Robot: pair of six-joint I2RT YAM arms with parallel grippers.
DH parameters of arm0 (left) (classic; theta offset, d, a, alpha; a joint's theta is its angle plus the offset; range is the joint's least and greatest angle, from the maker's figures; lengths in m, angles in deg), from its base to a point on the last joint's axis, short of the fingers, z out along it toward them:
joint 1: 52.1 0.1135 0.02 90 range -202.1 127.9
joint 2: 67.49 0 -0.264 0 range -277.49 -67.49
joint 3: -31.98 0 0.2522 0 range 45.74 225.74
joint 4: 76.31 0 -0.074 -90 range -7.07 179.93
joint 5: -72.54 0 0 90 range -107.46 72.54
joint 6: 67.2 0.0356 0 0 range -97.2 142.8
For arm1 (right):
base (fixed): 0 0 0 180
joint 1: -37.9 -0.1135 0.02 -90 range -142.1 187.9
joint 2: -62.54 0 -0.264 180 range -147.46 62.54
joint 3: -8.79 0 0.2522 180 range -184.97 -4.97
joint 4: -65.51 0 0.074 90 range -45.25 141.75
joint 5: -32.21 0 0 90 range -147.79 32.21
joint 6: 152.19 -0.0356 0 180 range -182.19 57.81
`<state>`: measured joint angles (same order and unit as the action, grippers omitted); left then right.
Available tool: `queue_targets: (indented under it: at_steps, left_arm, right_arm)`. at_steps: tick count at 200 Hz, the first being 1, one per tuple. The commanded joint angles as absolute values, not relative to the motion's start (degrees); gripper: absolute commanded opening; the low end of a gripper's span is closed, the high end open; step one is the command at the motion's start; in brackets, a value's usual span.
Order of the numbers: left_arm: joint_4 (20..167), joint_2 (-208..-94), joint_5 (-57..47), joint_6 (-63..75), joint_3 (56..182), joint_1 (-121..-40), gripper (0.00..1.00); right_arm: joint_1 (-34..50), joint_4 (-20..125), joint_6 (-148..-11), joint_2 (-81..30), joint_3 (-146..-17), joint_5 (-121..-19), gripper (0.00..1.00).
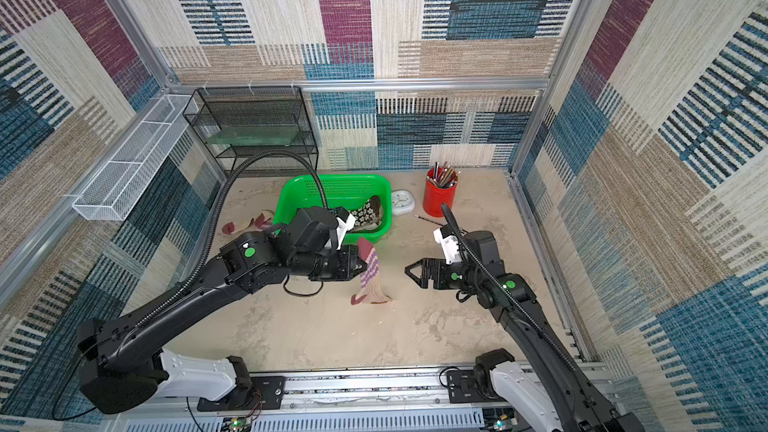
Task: Place the socks together as a pair
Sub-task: Flatten out the sock at the center of the board.
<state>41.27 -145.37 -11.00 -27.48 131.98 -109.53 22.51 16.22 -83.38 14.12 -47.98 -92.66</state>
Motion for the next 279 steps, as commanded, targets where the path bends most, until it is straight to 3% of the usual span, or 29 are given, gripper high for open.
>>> queue_targets:
  at_steps: [1, 33, 71, 129, 160, 200, 226, 262, 279]
  left_arm:
    - [43.2, -146.1, -15.4, -34.0, 133.2, -112.4, 0.0]
    - [44.5, -146.6, -18.8, -39.0, 133.1, -115.6, 0.0]
    - [51.1, -143.0, -22.1, -43.6, 123.5, -115.7, 0.0]
    - [53.3, -135.9, -21.7, -41.9, 111.0, -104.8, 0.0]
    - [54.7, -134.8, -19.8, -40.0, 107.3, -99.5, 0.0]
    - [56.0, -133.8, -20.3, -39.2, 101.2, -95.9, 0.0]
    - [54.9, -131.8, -22.1, -37.9, 97.5, -94.8, 0.0]
    - [55.4, -127.2, -22.3, -36.9, 89.1, -91.4, 0.01]
    - [56.3, -126.3, -21.4, -35.9, 85.8, -89.1, 0.02]
  right_arm:
    - [23.0, 13.9, -82.6, 15.8, -49.7, -91.7, 0.96]
    - [24.2, 11.6, -81.6, 16.9, -50.8, -92.0, 0.96]
    - [24.7, 12.2, -81.6, 16.2, -49.5, -92.6, 0.96]
    - [23.4, 15.8, -84.8, 13.0, -45.4, -96.8, 0.96]
    - [17.7, 17.2, -87.1, 11.9, -45.3, -96.8, 0.97]
    - [7.5, 20.7, -94.1, 8.9, -43.3, -89.5, 0.98]
    - [3.9, 22.8, -98.0, 4.7, -42.9, -84.0, 0.85]
    - [0.9, 26.6, -100.0, -3.4, -44.1, -79.0, 0.44]
    - [-1.2, 27.4, -100.3, -7.7, -46.3, -77.8, 0.31]
